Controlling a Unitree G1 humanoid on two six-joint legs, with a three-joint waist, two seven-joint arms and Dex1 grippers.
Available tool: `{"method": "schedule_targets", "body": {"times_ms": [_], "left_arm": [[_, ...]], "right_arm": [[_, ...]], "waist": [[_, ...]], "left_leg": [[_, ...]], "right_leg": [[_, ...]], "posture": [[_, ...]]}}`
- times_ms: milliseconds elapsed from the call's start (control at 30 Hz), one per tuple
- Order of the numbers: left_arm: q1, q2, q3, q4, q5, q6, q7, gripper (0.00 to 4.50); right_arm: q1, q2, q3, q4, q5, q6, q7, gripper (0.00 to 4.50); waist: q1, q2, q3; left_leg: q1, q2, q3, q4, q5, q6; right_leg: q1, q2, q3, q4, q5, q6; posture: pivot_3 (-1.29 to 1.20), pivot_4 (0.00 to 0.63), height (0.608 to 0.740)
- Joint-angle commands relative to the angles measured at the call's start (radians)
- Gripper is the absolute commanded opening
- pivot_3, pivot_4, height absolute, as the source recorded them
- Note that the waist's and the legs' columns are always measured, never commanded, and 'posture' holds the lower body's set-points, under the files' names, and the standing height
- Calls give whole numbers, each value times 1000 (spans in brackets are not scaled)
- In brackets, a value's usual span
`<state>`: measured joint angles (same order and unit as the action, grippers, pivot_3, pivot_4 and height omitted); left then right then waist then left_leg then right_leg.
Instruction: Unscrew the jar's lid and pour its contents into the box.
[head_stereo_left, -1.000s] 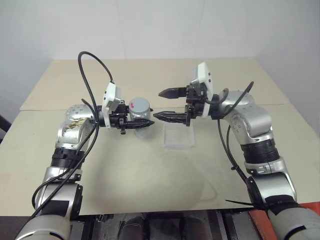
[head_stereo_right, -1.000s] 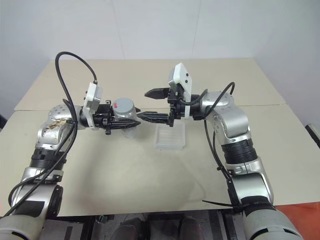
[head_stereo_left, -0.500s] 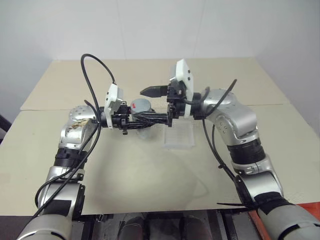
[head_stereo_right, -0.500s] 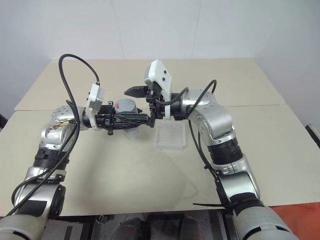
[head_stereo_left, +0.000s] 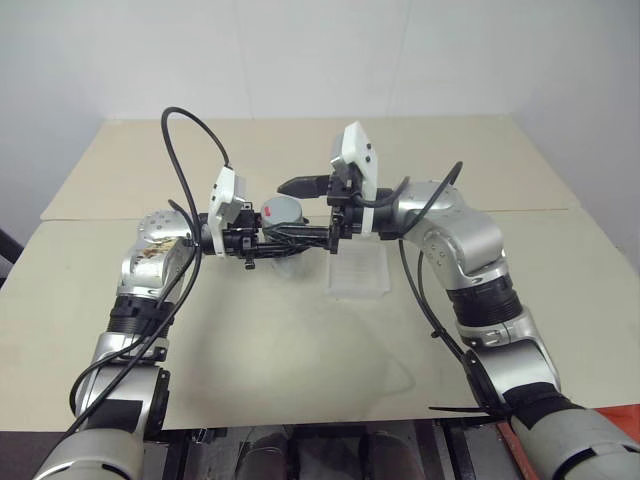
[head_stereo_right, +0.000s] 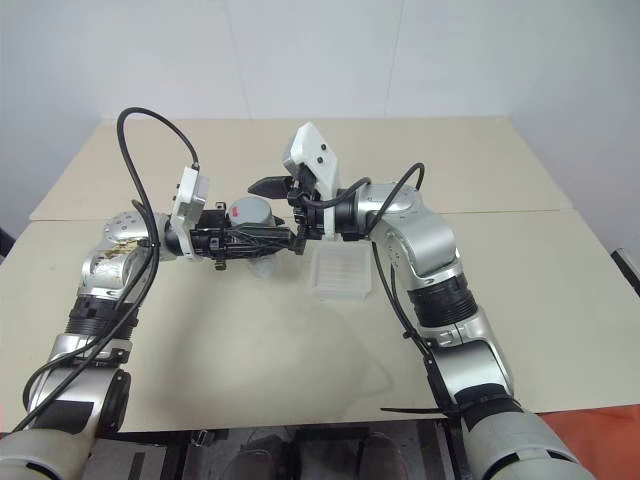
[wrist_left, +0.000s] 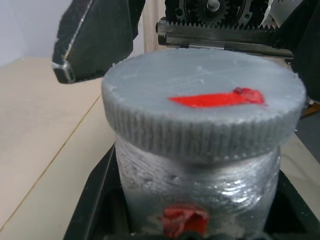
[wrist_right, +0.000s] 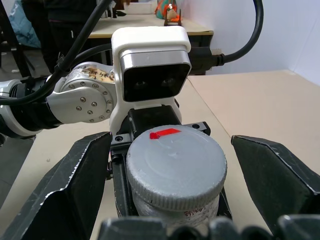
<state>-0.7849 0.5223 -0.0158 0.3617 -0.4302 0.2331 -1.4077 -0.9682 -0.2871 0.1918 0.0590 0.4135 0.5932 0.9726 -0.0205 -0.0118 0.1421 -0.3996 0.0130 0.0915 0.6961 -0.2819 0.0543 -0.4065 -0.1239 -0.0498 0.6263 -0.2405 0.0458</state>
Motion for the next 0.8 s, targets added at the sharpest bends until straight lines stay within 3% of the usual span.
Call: {"method": "schedule_targets", "body": {"times_ms": [33, 167, 233, 367, 800], "left_arm": [[-14, 12, 14, -39, -9, -7, -1, 2030], [-13, 12, 13, -42, -10, -5, -1, 2030], [-12, 11, 13, -41, -9, -5, -1, 2030], [-10, 11, 12, -42, -11, -3, -3, 2030], [30, 30, -25, -49, 32, -24, -21, 2030]], "right_arm": [[-25, 3, -7, -20, 5, -1, 4, 4463], [-25, 3, -5, -22, 6, 1, 9, 4296], [-25, 5, -6, -23, 5, 2, 6, 3932], [-24, 5, -6, -25, 5, 3, 5, 2770], [-77, -34, -43, 14, 12, 10, 33, 2762]], "waist": [[0, 0, 0], [0, 0, 0], [0, 0, 0], [0, 0, 0], [-1, 0, 0]], "left_leg": [[0, 0, 0, 0, 0, 0], [0, 0, 0, 0, 0, 0], [0, 0, 0, 0, 0, 0], [0, 0, 0, 0, 0, 0], [0, 0, 0, 0, 0, 0]], "right_leg": [[0, 0, 0, 0, 0, 0], [0, 0, 0, 0, 0, 0], [0, 0, 0, 0, 0, 0], [0, 0, 0, 0, 0, 0], [0, 0, 0, 0, 0, 0]], "posture": [[0, 150, 740], [0, 150, 740], [0, 150, 740], [0, 150, 740], [0, 150, 740]]}}
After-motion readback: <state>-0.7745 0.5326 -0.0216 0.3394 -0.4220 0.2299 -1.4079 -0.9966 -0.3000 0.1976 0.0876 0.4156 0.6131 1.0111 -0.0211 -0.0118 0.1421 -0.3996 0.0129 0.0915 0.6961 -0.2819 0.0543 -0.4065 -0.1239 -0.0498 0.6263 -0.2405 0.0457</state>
